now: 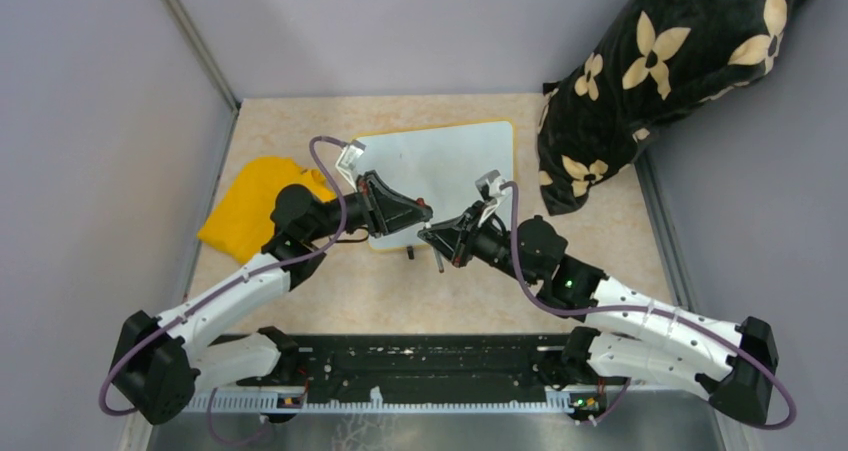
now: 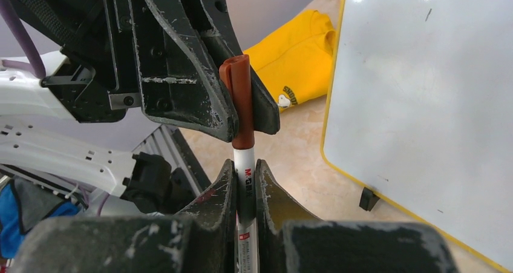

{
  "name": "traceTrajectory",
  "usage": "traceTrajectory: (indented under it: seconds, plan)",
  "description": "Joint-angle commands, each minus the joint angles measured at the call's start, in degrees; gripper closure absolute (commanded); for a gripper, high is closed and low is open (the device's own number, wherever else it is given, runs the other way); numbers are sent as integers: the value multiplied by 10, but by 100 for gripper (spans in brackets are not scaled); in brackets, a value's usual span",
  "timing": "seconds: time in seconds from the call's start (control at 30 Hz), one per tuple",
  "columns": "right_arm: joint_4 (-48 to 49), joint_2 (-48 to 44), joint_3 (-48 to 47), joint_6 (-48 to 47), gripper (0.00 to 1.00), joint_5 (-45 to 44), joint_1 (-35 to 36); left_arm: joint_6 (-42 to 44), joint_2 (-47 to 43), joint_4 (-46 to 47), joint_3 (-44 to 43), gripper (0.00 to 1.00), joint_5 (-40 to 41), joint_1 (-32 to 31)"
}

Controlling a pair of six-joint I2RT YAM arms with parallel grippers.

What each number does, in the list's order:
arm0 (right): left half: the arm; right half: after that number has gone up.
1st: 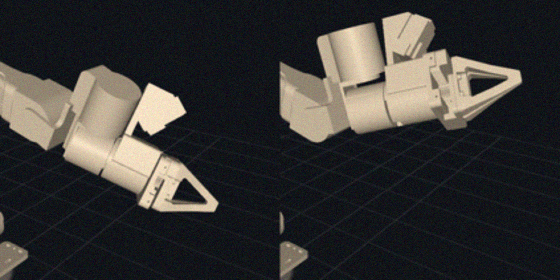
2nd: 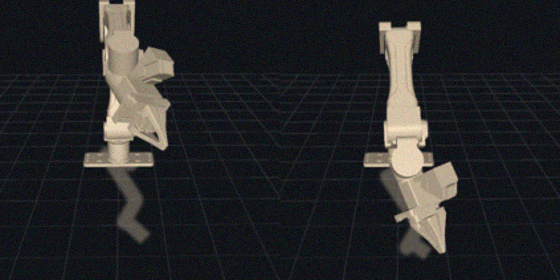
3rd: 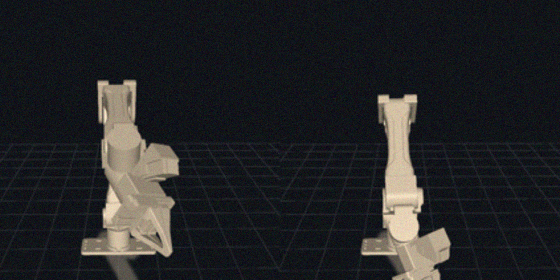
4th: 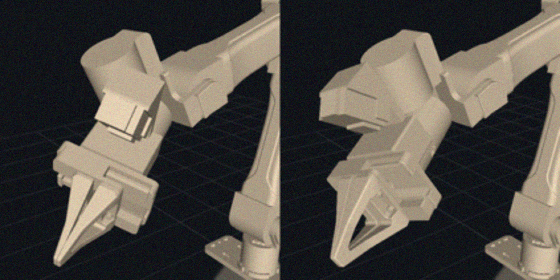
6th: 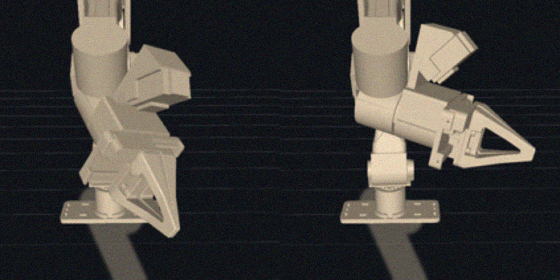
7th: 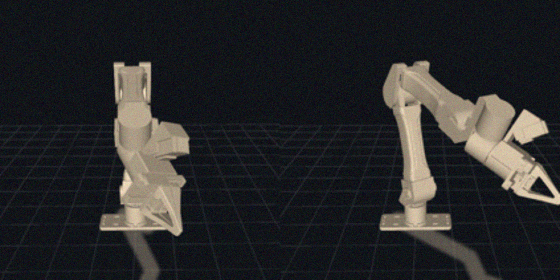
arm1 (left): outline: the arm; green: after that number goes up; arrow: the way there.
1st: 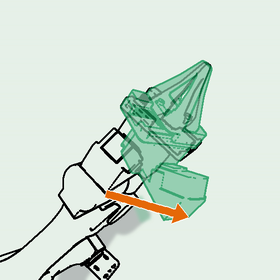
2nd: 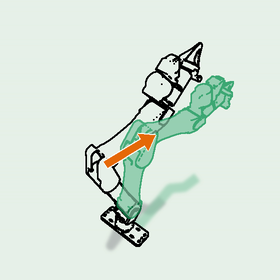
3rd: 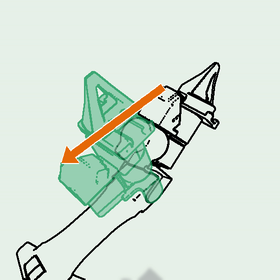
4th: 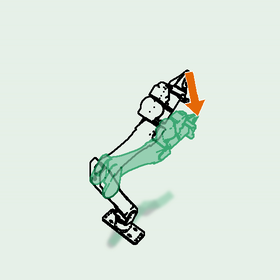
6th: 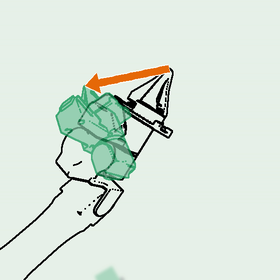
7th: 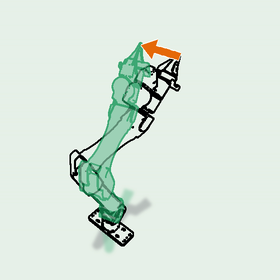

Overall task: Write a sentence on the whiteboard
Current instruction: Open the whiteboard marker at the center of the board.

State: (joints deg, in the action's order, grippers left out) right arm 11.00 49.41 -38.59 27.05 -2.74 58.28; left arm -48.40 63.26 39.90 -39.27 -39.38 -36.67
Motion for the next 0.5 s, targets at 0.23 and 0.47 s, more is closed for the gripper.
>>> traceTrajectory:
  seconds: [0.23, 0.47]
  plan:
    - [-21, -36, 23, 2, 100, 6, 1, 16, -64, 3, 2, 100, 144, -2]
    - [-25, -52, 33, 4, 100, 3, 1, 22, -66, -6, 1, 100, 173, -2]
